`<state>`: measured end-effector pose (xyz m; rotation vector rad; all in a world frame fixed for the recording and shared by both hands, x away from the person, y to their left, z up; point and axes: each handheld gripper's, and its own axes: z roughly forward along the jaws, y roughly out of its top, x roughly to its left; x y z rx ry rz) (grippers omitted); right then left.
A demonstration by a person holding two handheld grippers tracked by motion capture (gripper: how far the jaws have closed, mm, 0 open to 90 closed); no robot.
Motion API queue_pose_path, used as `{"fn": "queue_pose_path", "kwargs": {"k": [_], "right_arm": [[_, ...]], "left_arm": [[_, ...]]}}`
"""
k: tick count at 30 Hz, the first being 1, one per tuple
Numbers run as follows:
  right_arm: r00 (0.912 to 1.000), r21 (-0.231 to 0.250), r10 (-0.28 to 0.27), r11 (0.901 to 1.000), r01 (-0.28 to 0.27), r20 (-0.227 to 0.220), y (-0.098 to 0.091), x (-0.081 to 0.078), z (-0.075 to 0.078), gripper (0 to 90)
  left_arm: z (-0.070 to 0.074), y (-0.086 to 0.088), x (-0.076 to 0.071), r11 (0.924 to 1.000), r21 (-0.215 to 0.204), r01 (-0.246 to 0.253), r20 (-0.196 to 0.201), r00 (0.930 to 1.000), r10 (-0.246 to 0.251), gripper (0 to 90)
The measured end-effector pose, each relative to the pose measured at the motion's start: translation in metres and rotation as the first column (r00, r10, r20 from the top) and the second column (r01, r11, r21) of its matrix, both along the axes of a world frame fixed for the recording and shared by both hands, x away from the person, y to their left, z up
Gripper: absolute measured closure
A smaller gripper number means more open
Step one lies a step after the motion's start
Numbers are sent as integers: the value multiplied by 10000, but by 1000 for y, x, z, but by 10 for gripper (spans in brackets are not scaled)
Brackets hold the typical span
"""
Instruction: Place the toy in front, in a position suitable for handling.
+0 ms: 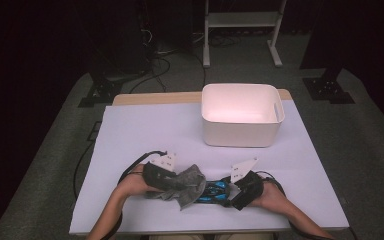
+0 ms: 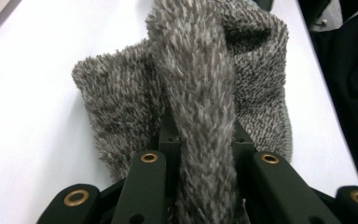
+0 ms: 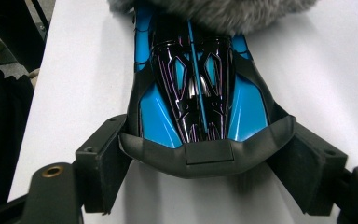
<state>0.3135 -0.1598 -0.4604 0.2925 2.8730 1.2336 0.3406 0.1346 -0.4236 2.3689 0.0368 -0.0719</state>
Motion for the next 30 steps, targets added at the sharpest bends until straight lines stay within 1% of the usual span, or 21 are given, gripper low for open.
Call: {"fn": "queue_pose_path", "kwargs": {"k": [1, 2, 3, 5, 7, 8, 9, 10, 11, 12, 13, 15, 17, 19, 20, 23, 24, 25, 26, 29, 30], "right_arm": [[10000, 1, 0, 10000, 0, -3, 0, 0, 0, 230], [10000, 1, 0, 10000, 0, -3, 0, 0, 0, 230], [10000, 3, -1, 10000, 1, -6, 0, 0, 0, 230], [10000, 0, -2, 10000, 2, -5, 0, 0, 0, 230], [10000, 5, -14, 10000, 14, 2, 0, 0, 0, 229], [10000, 10, -14, 10000, 14, 5, 0, 0, 0, 229], [10000, 15, -16, 10000, 16, -14, 0, 0, 0, 229], [10000, 21, -25, 10000, 25, -25, 0, 0, 0, 228], [10000, 23, -36, 10000, 37, -46, 0, 0, 0, 228], [10000, 17, -57, 10000, 57, -70, 0, 0, 0, 228], [10000, 17, -57, 10000, 57, -70, 0, 0, 0, 228], [10000, 20, -39, 10000, 39, -28, 0, 0, 0, 229], [10000, 17, -29, 10000, 29, -9, 0, -1, 0, 230], [10000, -26, 0, 10000, 1, 53, 0, -1, 0, 232], [10000, -34, 6, 10000, -6, 55, 0, 0, 0, 232], [10000, -30, -26, 10000, 26, 39, 0, -1, 0, 232], [10000, -30, -26, 10000, 26, 39, 0, -1, 0, 232], [10000, -17, -21, 10000, 21, 66, 0, -1, 0, 232], [10000, -9, -49, 10000, 49, 32, 0, -1, 0, 231], [9999, 14, -109, 9999, 109, -2, 0, -1, 0, 229], [9999, 46, -104, 9999, 104, 0, 0, -1, 0, 227]], "left_arm": [[2, -7, -2, 9997, 64, 224, 142, 9996, -225, 741], [2, -7, -2, 9997, 64, 224, 142, 9996, -225, 740], [8, -21, -5, 9978, 123, 649, 306, 9974, -653, 740], [13, -37, -7, 9936, 77, 1128, 366, 9929, -1131, 740], [15, -51, -7, 9897, 137, 1424, 410, 9889, -1428, 740], [15, -51, -7, 9897, 137, 1424, 410, 9889, -1428, 738], [16, -66, -7, 9847, 251, 1724, 402, 9840, -1733, 736], [17, -75, -7, 9817, 354, 1869, 433, 9812, -1883, 736], [17, -80, -7, 9799, 396, 1955, 453, 9793, -1972, 735], [17, -80, -7, 9799, 396, 1955, 453, 9793, -1972, 735], [18, -88, -6, 9761, 513, 2113, 439, 9759, -2136, 735], [15, -96, -4, 9695, 685, 2351, 192, 9713, -2369, 737], [15, -95, -4, 9702, 664, 2332, 152, 9719, -2347, 738], [15, -85, -3, 9752, 573, 2137, 34, 9768, -2143, 738], [15, -85, -3, 9752, 573, 2137, 34, 9768, -2143, 738], [15, -62, 0, 9853, 446, 1651, -23, 9863, -1651, 738], [15, -62, 0, 9853, 446, 1651, -23, 9863, -1651, 738], [15, -54, 1, 9878, 547, 1455, 30, 9893, -1459, 738], [15, -43, 3, 9910, 737, 1121, 0, 9937, -1124, 737], [12, -23, 3, 9934, 905, 704, 14, 9975, -708, 737], [11, -19, 3, 9945, 871, 579, -66, 9983, -576, 737]]}}
